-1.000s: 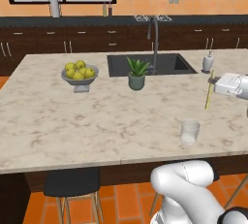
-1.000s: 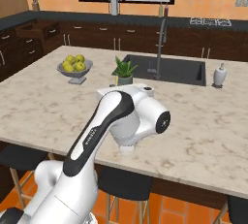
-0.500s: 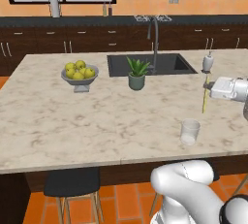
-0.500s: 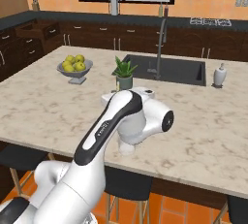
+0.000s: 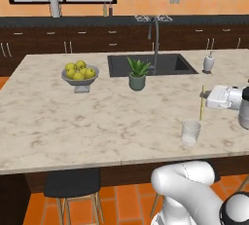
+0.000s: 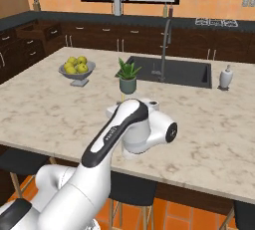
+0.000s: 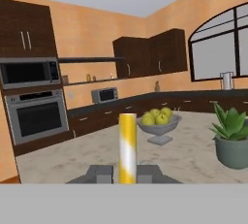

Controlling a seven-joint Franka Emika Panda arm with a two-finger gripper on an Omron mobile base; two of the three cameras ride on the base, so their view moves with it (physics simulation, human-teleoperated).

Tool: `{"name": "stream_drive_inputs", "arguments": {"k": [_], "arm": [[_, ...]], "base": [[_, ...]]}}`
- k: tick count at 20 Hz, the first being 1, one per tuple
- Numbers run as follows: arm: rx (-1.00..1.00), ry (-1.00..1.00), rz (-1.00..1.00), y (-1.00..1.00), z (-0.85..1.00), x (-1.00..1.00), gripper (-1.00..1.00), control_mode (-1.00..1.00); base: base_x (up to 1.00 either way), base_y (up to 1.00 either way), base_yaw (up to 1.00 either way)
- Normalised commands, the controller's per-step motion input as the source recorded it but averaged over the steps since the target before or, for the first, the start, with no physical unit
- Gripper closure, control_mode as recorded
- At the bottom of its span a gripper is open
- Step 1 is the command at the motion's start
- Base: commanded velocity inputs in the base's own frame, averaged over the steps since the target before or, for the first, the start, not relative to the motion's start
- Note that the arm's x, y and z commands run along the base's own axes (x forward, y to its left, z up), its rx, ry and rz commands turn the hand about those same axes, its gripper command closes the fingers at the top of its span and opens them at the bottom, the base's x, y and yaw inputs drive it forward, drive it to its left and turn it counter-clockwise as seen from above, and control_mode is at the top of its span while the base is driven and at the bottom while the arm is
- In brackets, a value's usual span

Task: Take a straw from the drawer in front and place it inside the glass cup on the dining counter.

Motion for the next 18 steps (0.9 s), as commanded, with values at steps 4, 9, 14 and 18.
{"name": "stream_drive_inputs", "arguments": {"k": [4,9,14,18], "arm": [[0.00,0.00,0.00,0.00,-0.34,0.43,1.00,-1.00],[0.00,0.00,0.00,0.00,-0.44,0.38,1.00,-1.00],[0.00,0.00,0.00,-0.16,-0.39,0.46,1.00,-1.00],[0.00,0.00,0.00,-0.42,-0.35,0.35,1.00,-1.00]], "base": [[0.00,0.00,0.00],[0.00,0.00,0.00],[0.00,0.00,0.00],[0.00,0.00,0.00]]}}
